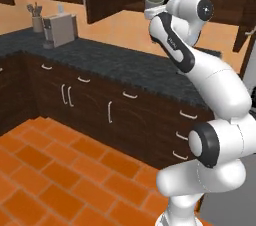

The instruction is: Gather all objects into one cabinet and sort the glasses and bowls to opposite sides.

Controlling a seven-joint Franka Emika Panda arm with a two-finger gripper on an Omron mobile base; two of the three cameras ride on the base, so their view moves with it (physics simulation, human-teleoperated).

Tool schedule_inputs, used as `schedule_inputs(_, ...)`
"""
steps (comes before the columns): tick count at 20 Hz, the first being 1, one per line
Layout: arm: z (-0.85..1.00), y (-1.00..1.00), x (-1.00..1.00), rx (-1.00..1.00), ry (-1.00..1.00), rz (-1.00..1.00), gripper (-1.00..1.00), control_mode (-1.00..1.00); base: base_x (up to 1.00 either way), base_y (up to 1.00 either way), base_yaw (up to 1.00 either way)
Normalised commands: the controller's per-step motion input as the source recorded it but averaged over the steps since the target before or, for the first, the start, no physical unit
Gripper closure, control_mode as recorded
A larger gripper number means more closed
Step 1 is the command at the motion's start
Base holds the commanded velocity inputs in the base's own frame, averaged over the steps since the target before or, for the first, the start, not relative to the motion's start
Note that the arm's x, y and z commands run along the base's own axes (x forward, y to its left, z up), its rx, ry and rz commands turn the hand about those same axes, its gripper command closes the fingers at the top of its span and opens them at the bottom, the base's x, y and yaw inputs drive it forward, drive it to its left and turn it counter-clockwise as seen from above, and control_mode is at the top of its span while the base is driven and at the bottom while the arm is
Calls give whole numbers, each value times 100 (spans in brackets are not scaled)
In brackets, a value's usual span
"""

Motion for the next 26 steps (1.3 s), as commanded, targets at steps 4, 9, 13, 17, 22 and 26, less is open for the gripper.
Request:
schedule_inputs(4,0,0,0,0,0,0,100,100,39,7,-24)
schedule_inputs(9,0,0,0,0,0,0,100,100,47,16,-5)
schedule_inputs(13,0,0,0,0,0,0,100,100,93,38,-19)
schedule_inputs(17,0,0,0,0,0,0,100,100,27,10,-73)
schedule_inputs(22,0,0,0,0,0,0,100,100,18,15,-69)
schedule_inputs(26,0,0,0,0,0,0,100,100,87,46,-19)
